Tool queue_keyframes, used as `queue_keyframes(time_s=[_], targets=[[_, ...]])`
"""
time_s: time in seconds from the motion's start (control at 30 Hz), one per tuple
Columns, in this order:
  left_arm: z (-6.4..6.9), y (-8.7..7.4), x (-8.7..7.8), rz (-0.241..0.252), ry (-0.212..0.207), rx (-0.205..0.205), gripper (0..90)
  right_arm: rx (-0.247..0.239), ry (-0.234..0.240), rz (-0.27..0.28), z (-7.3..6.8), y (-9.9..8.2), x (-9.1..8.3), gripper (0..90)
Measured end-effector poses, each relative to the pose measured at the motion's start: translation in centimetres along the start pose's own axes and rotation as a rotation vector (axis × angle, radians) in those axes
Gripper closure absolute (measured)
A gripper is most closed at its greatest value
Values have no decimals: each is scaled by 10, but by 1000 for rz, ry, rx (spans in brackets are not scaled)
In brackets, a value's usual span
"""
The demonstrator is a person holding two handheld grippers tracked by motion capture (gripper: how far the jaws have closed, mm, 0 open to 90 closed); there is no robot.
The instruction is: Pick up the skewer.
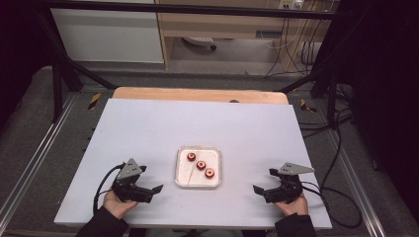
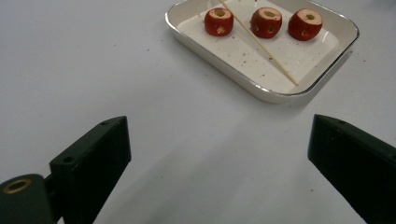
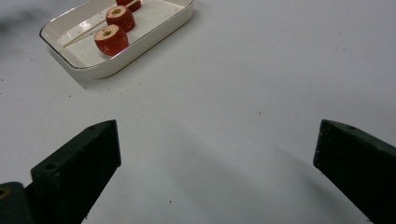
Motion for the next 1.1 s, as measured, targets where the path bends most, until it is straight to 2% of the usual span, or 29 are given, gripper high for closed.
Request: queue_keyframes(time_s=[0.1,0.23,0.37,0.47,0.53,0.73,1.03,1.1], targets=[[5,5,2,-7,3,4,71,2,5,6,-1,1,0,13],[19,19,13,-26,0,32,98,6,4,6,-1,1,-1,14],[28,28,21,-37,-2,55,168,5,4,8,-1,1,-1,14],[36,38,32,-57,0,54,221,5,5,6,-1,1,-1,14],[38,39,35,-67,7,49,245,2,4,8,-1,1,-2,14],[40,45,52,-101,86,4,347,4,3,4,-1,1,-1,14],[49,49,71,-110,95,-40,484,2,4,5,-1,1,0,14],[51,50,74,-107,96,-51,541,4,5,5,-1,1,0,14]])
Point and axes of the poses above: each handheld gripper's, and its own axes: x roughly forward along the jaws, y roughly out of its top, z roughly to its right, the point moved 10 cm from there along x, roughly forward along the jaws, and after that the axes turned 5 degrees about y, right-handed, at the moved point
